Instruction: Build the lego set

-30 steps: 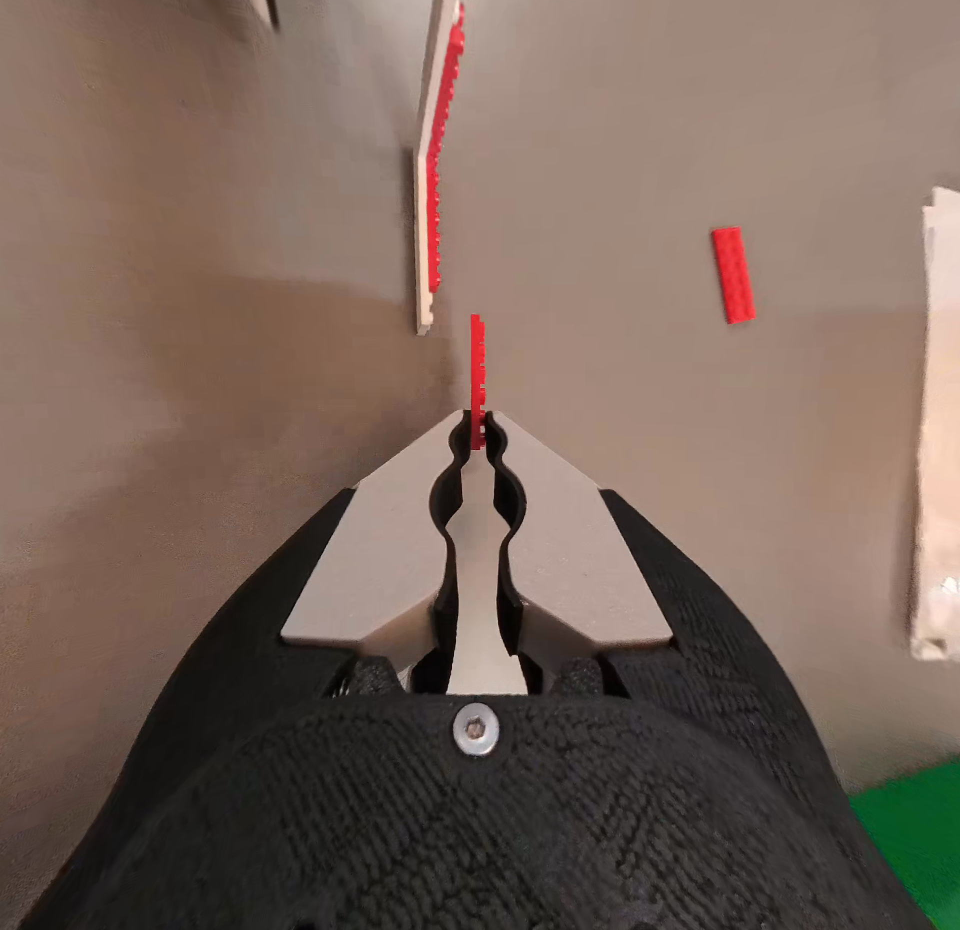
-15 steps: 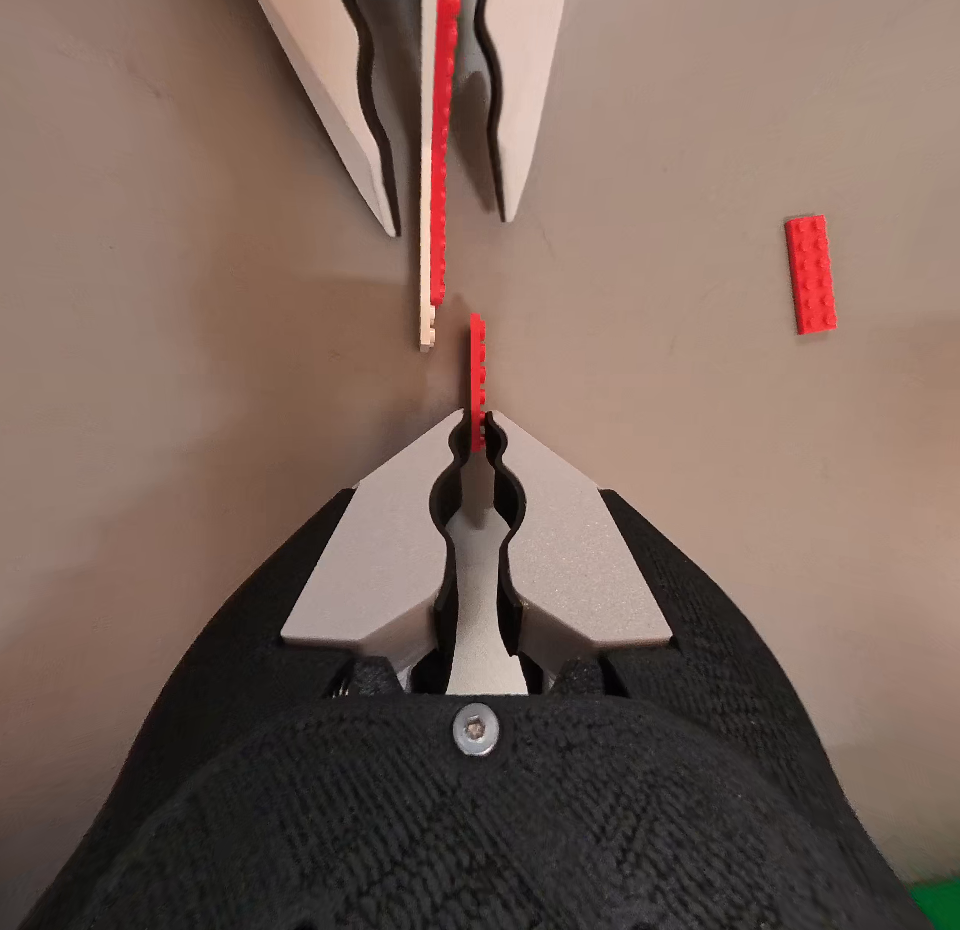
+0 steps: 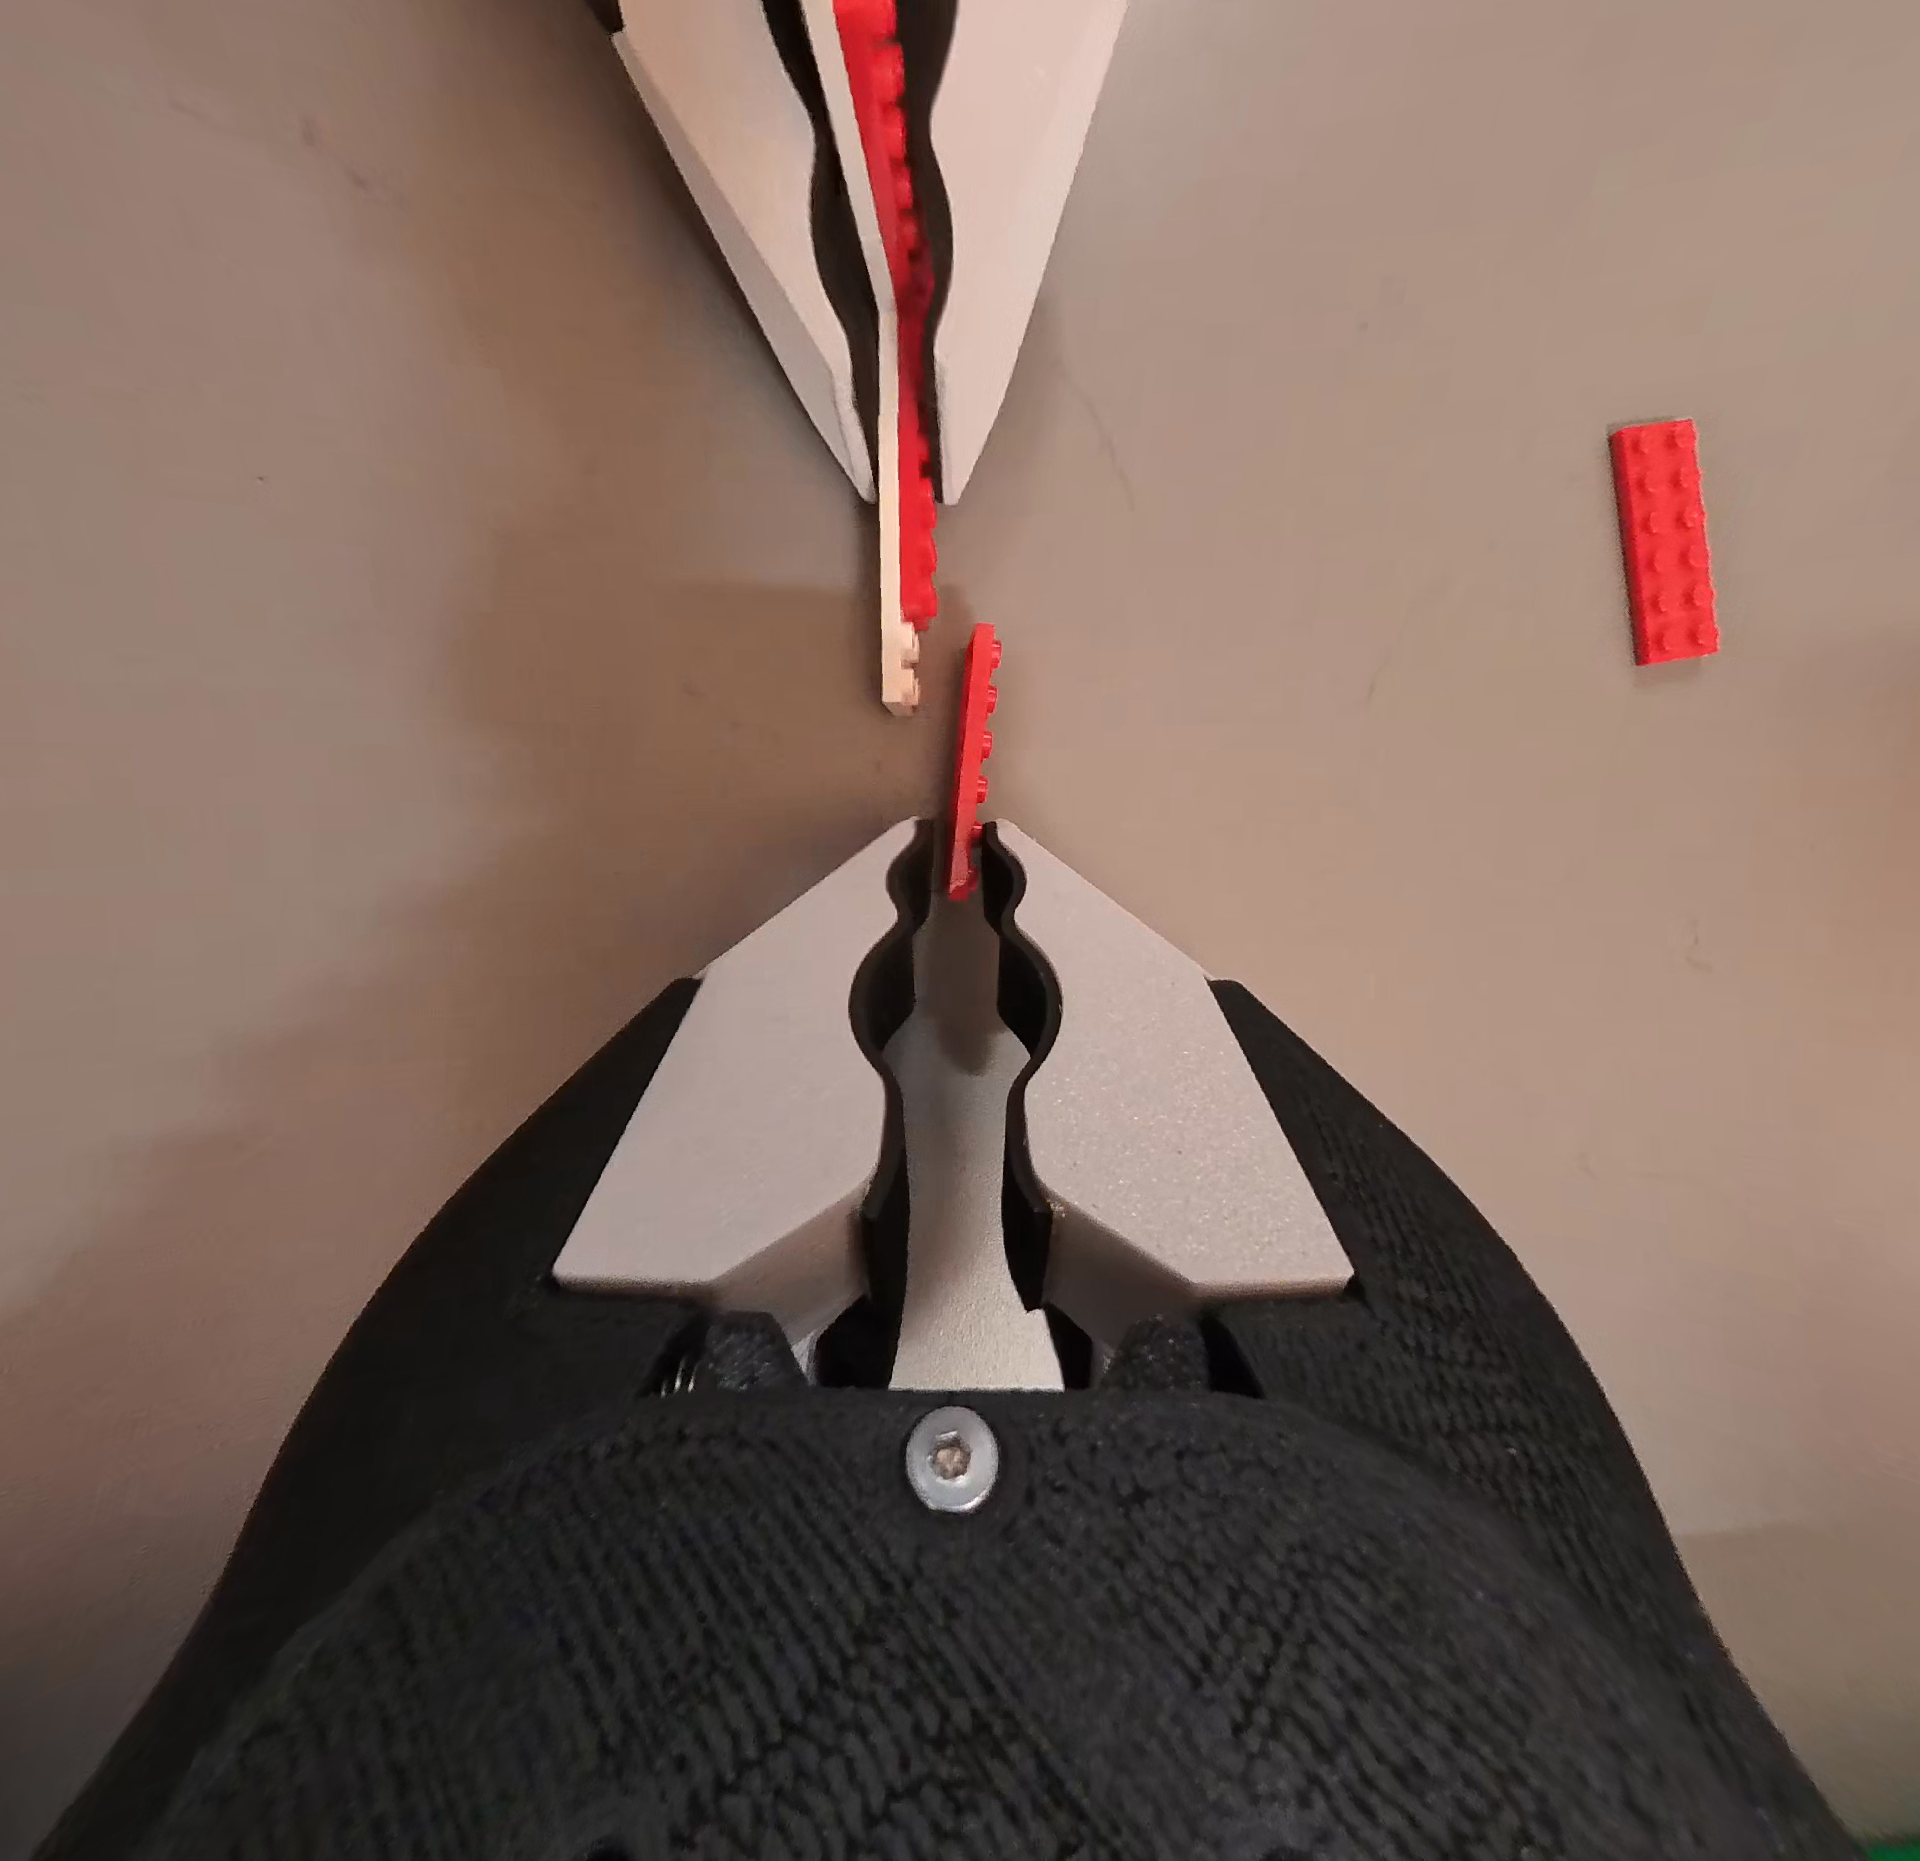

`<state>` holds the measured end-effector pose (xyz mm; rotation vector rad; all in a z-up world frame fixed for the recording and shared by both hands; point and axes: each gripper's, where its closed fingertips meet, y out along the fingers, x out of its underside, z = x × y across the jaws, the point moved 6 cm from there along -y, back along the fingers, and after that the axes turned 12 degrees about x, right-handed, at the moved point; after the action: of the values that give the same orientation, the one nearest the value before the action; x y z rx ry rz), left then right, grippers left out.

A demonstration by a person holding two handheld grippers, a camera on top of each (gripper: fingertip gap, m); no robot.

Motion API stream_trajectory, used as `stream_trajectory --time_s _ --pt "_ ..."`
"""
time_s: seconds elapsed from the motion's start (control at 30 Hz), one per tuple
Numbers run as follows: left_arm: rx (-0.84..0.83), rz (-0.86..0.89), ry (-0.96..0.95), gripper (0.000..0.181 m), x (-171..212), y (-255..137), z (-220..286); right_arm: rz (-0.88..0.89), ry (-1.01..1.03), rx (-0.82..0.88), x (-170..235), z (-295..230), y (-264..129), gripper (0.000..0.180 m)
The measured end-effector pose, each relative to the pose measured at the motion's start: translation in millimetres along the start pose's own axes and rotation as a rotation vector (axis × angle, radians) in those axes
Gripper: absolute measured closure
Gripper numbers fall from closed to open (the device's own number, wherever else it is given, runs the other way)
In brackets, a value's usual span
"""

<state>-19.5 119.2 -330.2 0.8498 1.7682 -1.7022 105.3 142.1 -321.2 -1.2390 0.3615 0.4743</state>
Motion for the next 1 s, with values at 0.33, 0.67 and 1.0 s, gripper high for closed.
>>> stream_trajectory --time_s 0.33,0.67,1.0 --pt "0.030 -0.025 0.015 0.173 -1.5 0.7 -4.2 0.001 0.000 -0.050 1.0 -3.8 -3.2 0.147" --pt "0.074 -0.028 0.028 0.173 -2.3 2.2 -11.7 0.102 0.072 0.032 -13.4 -3.7 9.1 0.151" --pt "0.067 -0.026 0.052 0.173 -1.4 2.1 -14.0 0.105 0.060 0.047 -18.4 -5.9 13.3 0.164"
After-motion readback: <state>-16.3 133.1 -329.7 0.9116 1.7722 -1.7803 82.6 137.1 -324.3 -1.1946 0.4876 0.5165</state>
